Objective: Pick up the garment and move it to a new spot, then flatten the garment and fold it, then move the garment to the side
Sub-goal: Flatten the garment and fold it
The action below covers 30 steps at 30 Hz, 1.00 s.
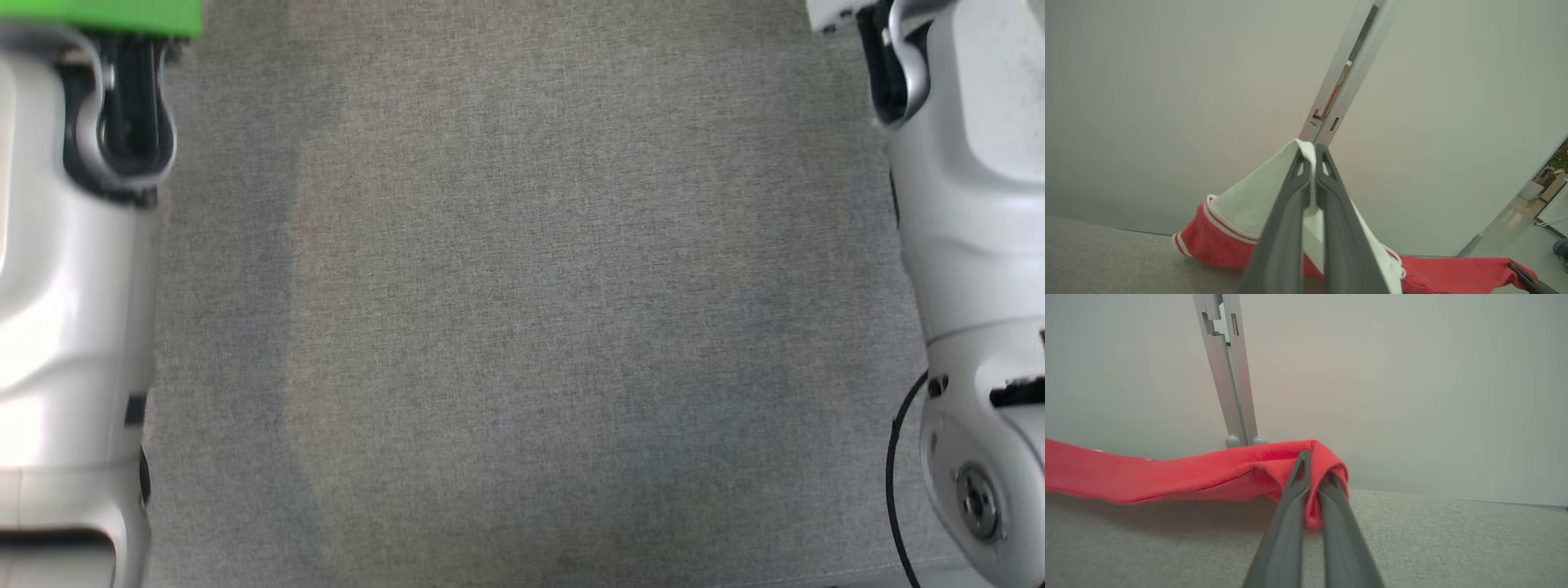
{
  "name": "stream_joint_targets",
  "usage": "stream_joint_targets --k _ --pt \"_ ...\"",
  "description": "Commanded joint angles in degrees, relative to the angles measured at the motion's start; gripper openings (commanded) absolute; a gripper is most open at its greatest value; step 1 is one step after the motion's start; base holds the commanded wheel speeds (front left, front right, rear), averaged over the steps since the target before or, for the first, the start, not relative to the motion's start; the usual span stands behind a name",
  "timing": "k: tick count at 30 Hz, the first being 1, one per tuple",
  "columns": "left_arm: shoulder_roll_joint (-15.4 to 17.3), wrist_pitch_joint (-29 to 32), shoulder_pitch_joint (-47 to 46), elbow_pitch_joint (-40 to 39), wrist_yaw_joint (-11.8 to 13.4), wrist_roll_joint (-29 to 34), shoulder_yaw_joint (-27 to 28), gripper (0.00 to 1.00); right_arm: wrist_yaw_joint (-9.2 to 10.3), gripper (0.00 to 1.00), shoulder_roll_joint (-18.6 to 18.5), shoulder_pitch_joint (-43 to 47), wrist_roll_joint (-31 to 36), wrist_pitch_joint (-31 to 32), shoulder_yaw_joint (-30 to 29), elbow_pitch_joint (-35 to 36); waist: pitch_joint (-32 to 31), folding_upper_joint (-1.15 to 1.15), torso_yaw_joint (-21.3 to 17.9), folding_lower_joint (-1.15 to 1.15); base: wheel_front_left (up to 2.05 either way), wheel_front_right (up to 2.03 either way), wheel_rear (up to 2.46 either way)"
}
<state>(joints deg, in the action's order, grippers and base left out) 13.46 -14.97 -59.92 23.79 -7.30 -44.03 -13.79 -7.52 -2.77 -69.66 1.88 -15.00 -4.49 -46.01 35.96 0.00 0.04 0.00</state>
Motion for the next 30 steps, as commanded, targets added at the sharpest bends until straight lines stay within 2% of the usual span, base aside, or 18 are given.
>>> stream_joint_targets --k 1,8,19,23,30 --pt "0.45 -0.24 3.79 -2.46 -0.30 -0.61 1.35 0.00 0.06 0.00 -0.22 2.32 -1.49 -0.23 0.69 1.44 -0.81 0.00 -0.40 0.00 0.00 0.00 0.00" --pt "-0.38 -0.25 20.17 -13.38 -0.30 -0.74 6.78 0.00 0.06 0.00 -0.23 11.41 -7.85 -0.26 2.22 6.89 -4.83 0.00 -1.19 0.00 0.00 0.00 0.00" --pt "-2.91 -0.26 43.22 -24.70 -0.30 -1.24 9.85 0.00 0.07 0.00 -0.30 28.21 -13.77 0.45 2.82 13.28 -16.08 0.00 -0.94 0.00 0.00 0.00 0.00" --pt "-3.34 -0.20 52.34 -28.92 0.22 -0.65 9.45 0.00 0.07 0.00 -0.30 36.25 -15.80 3.59 2.38 19.14 -21.13 0.00 -0.15 0.00 0.00 0.00 0.00" --pt "-3.89 2.75 64.70 -36.11 3.72 0.05 6.99 0.00 0.06 0.00 -0.26 51.95 -18.13 12.67 -0.05 34.36 -26.86 0.00 1.37 0.00 0.00 0.00 0.00"
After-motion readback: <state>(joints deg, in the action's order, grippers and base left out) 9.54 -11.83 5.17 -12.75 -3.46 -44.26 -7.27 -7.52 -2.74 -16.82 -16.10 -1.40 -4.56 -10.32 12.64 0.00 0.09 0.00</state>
